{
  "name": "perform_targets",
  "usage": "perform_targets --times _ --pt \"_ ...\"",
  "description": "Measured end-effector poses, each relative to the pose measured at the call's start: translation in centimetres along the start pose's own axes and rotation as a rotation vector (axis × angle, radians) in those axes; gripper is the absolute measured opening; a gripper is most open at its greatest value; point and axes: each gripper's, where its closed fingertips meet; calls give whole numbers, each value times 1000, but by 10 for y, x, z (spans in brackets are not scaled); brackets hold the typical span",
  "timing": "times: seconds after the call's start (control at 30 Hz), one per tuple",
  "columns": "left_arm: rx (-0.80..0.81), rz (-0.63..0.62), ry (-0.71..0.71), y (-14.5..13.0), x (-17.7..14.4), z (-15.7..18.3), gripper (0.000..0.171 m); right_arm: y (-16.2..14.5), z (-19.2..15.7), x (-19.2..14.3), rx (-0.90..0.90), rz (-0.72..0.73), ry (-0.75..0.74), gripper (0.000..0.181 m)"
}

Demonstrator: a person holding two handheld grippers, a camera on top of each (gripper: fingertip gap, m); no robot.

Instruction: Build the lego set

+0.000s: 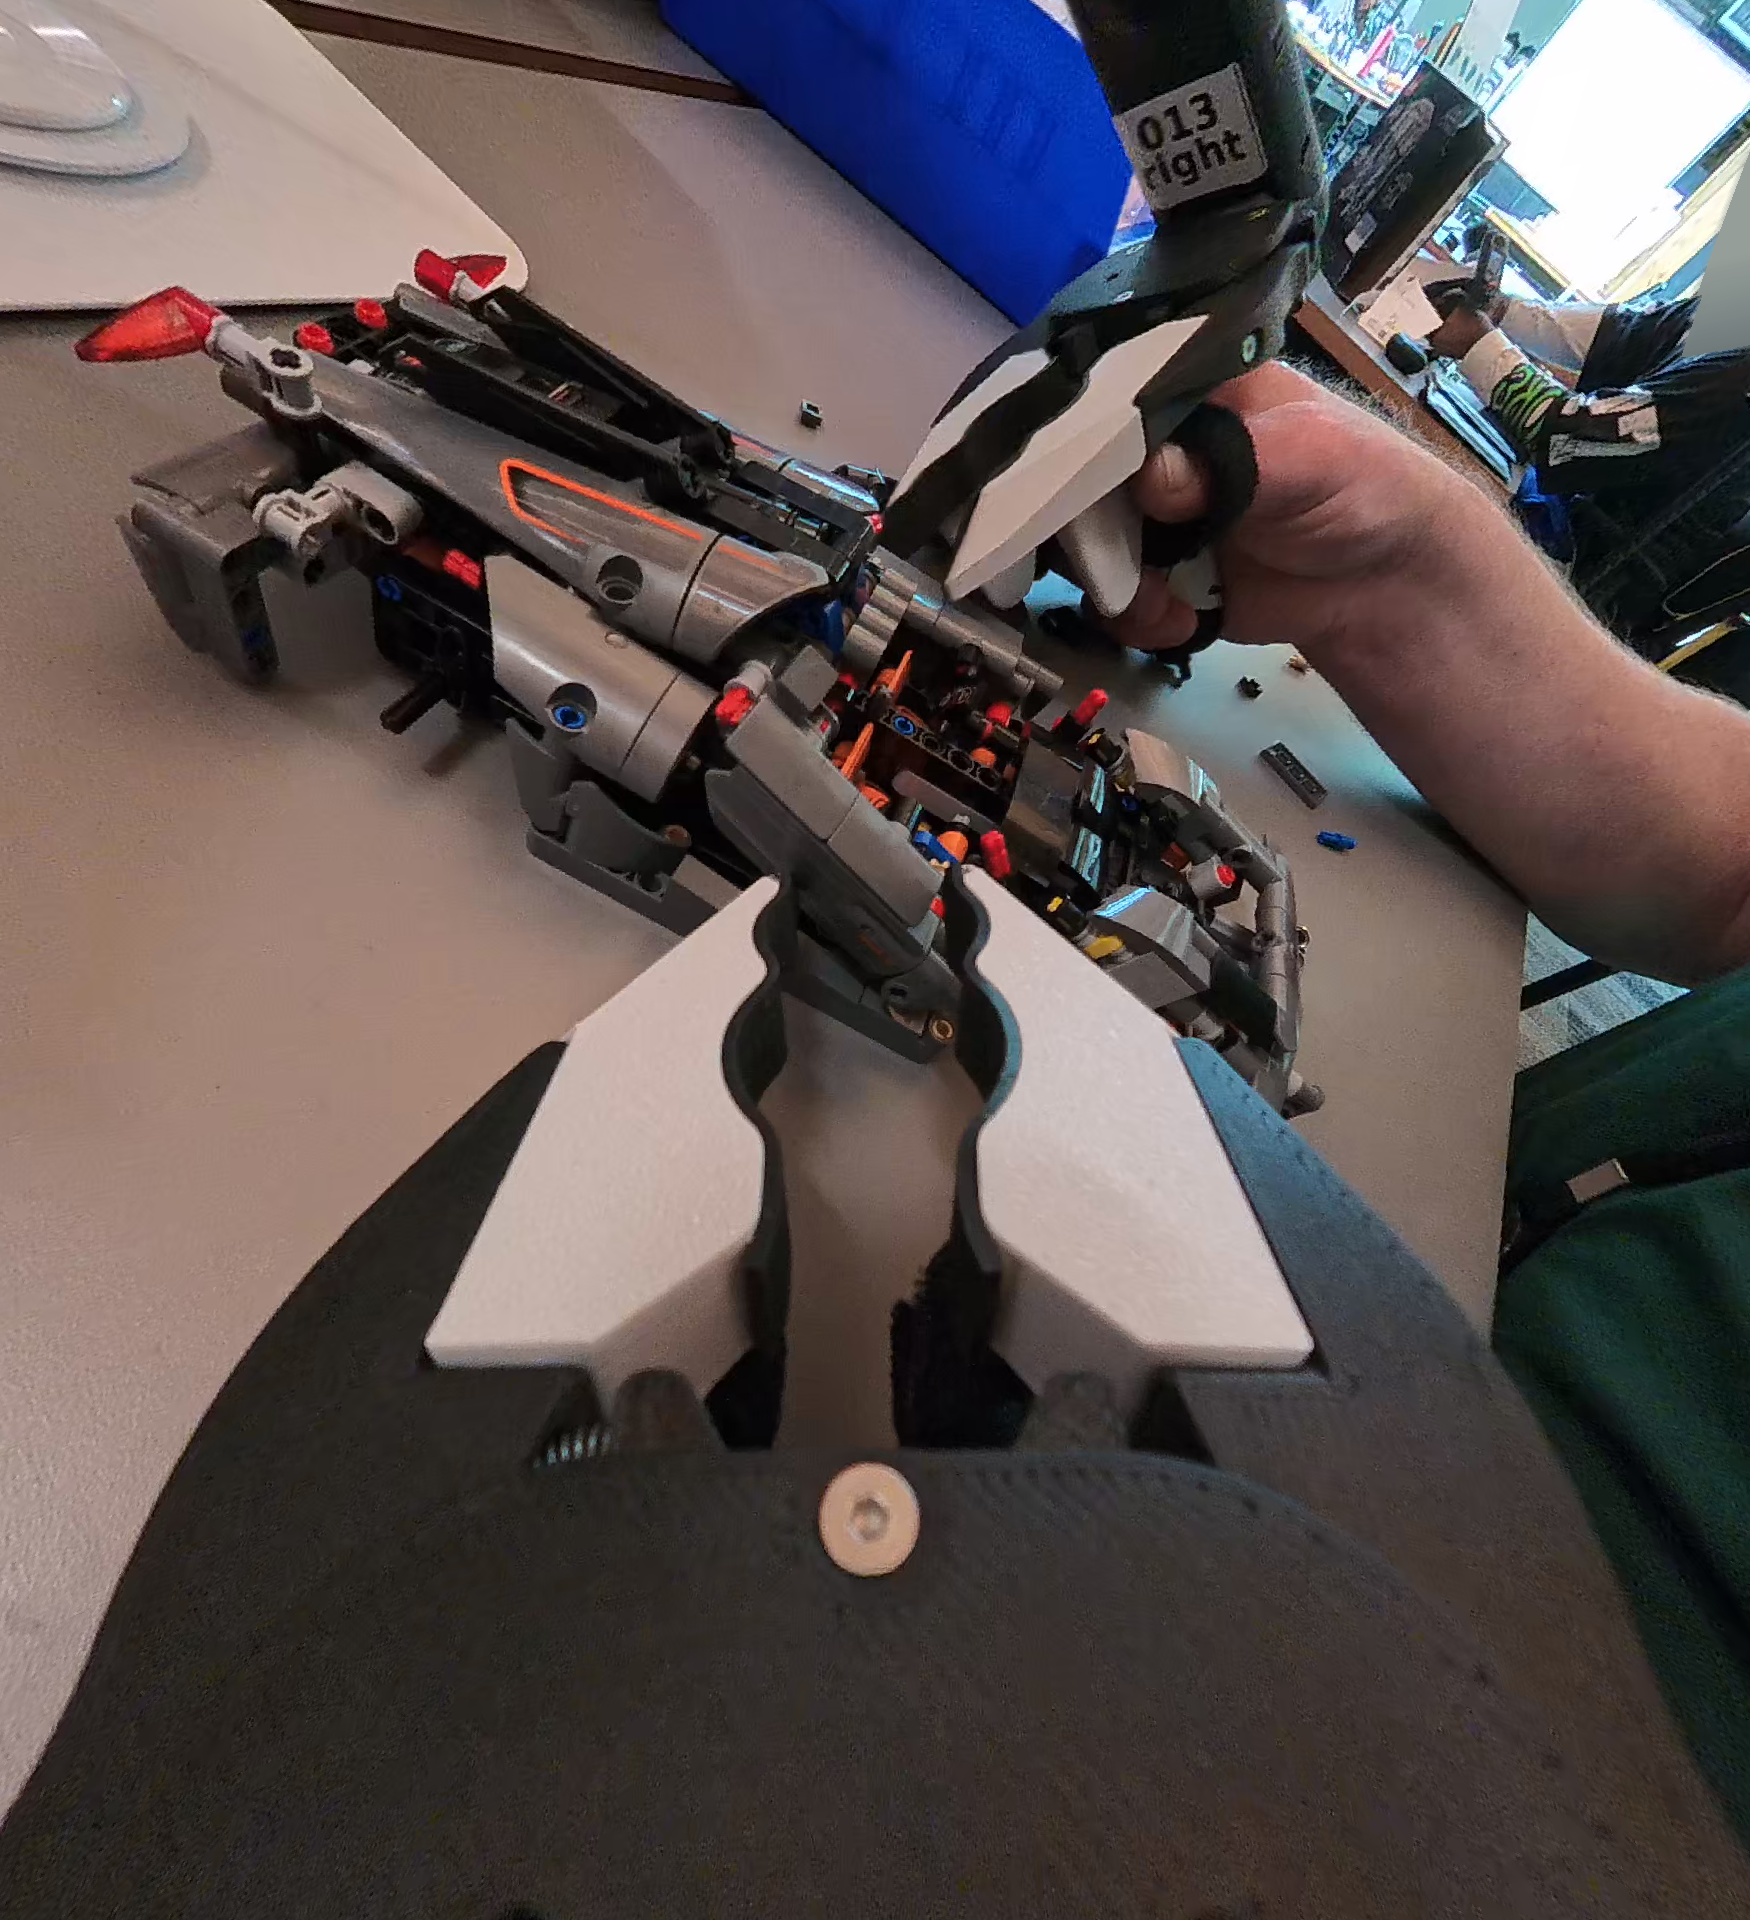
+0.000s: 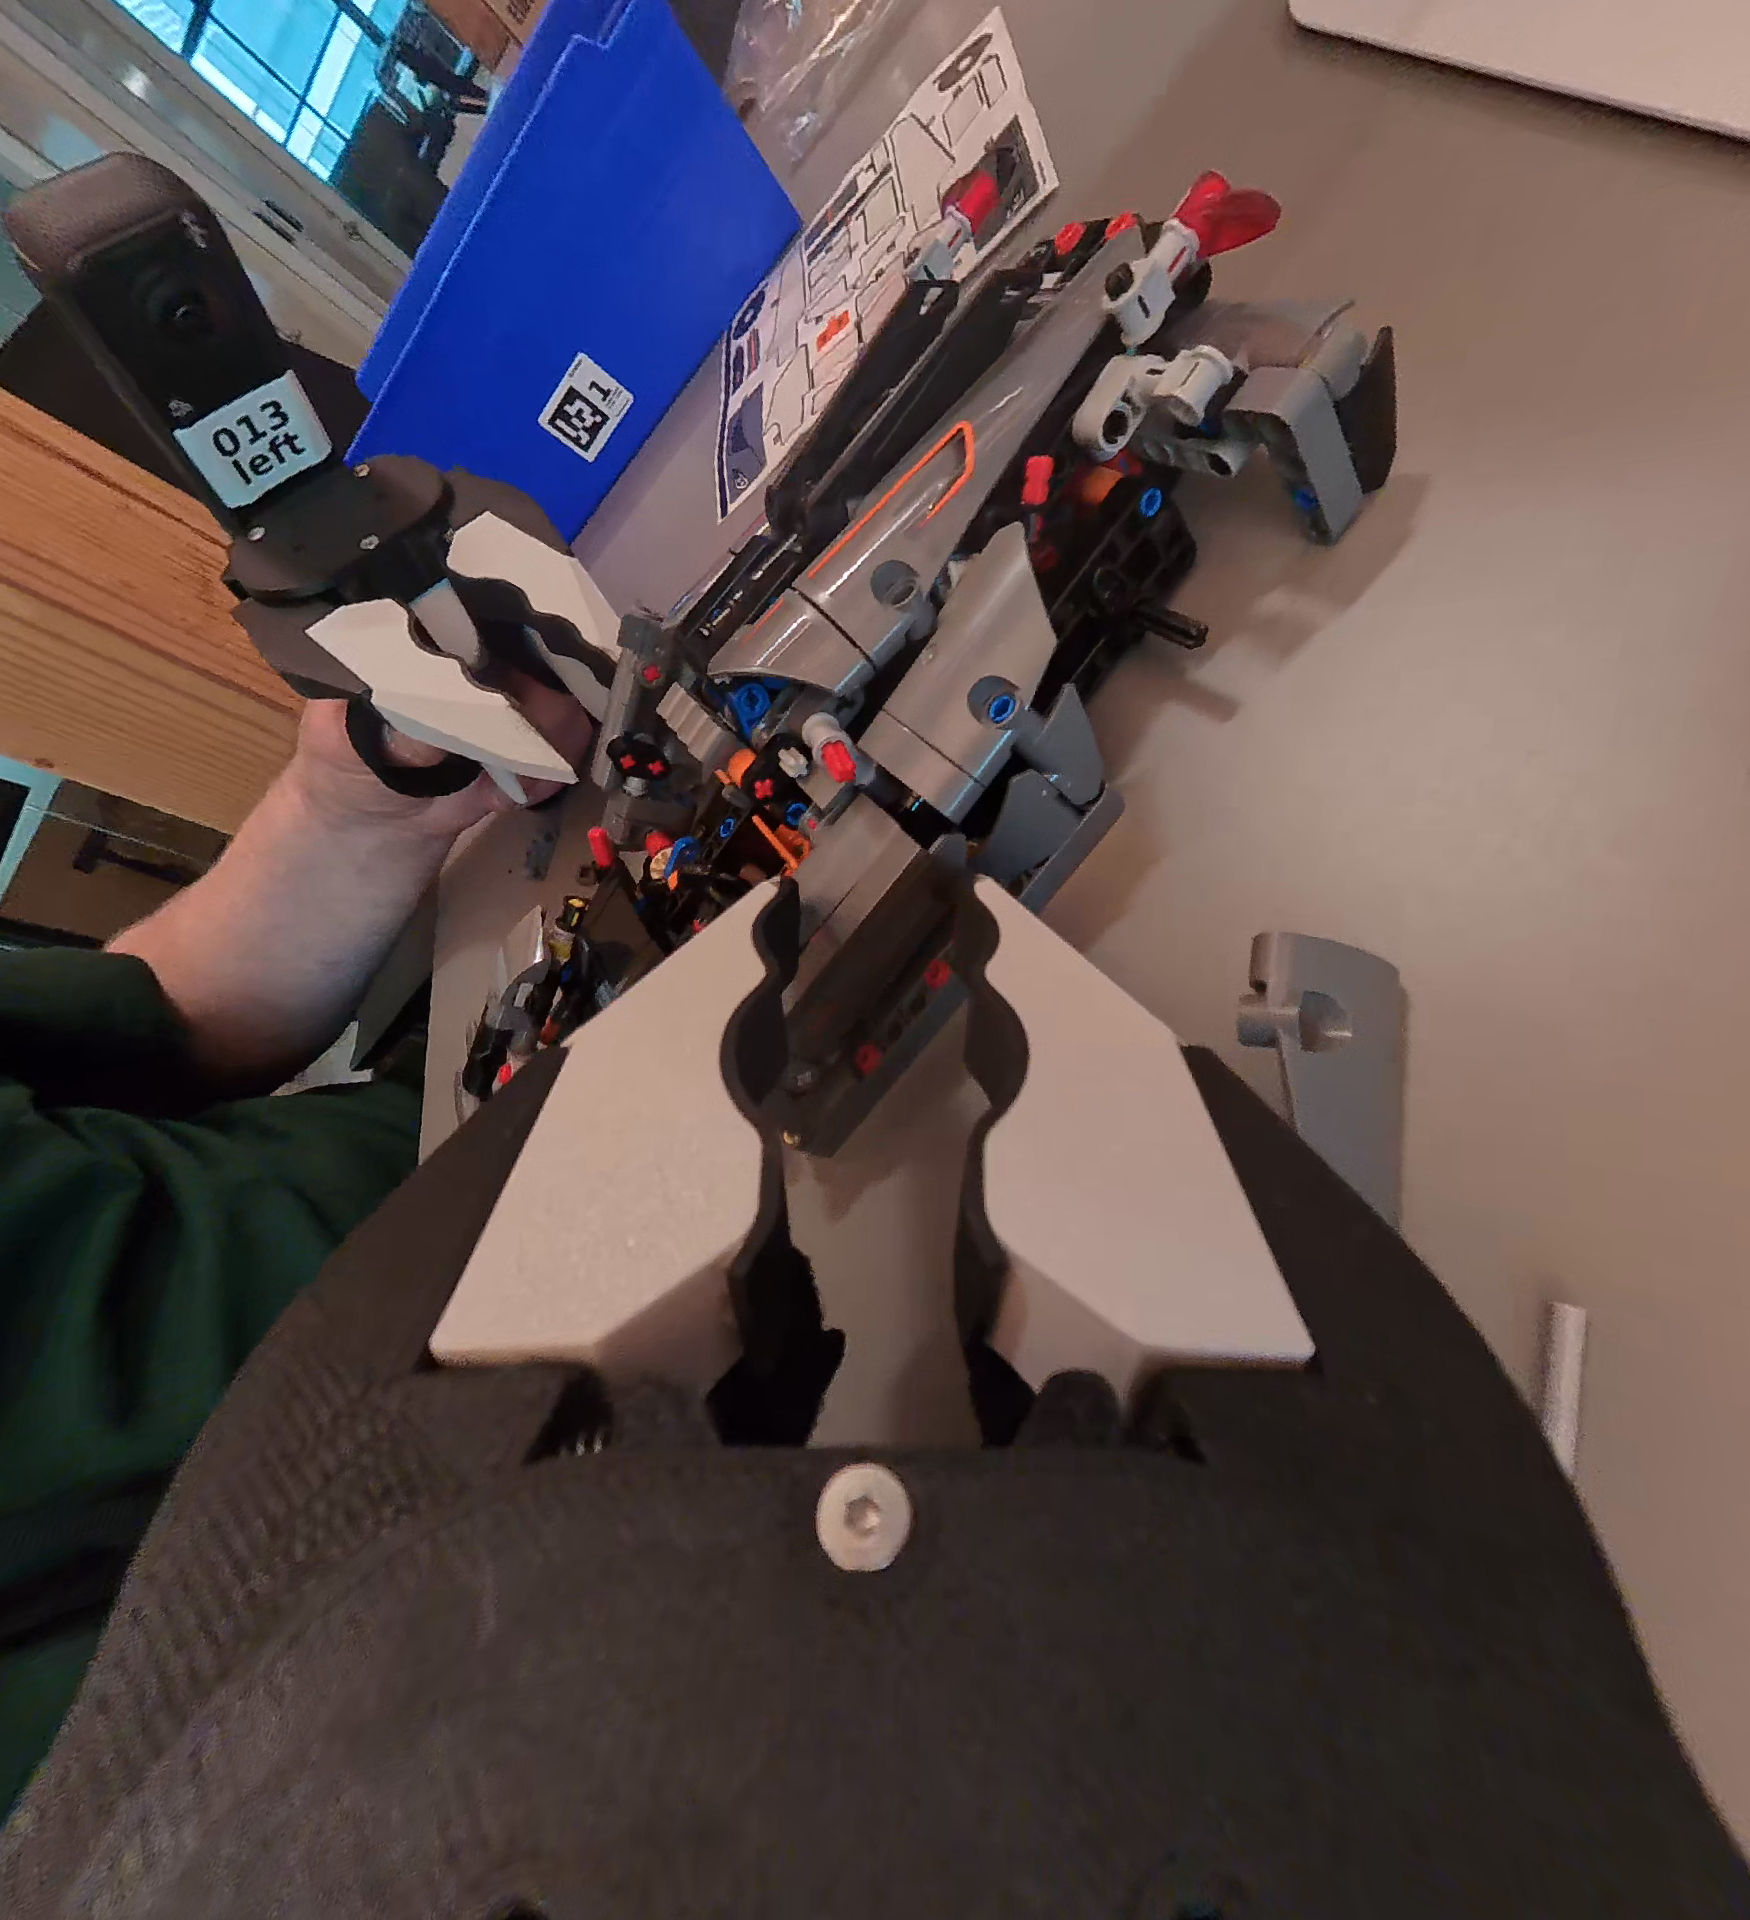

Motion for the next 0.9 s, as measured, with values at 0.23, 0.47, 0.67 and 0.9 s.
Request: perform_targets --times 0.23,0.47,0.67,0.9 --pt "-9 4 1 0 -1 -1 25 2 1 -2 -51 2 -47 9" --pt "-6 3 3 0 -1 -1 25 4 0 -2 -57 11 -64 21" --pt "-9 3 0 0 -1 -1 25 1 0 8 -37 -35 -114 49" --pt "-1 -4 9 0 1 -1 24 -1 4 14 -64 -95 -247 40"
Point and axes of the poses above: each gripper's, where its closed fingertips meet, x out along the fingers, y out of its top, z = x × y across the jaws, and after that the axes turned 10 degrees about -z, right-handed
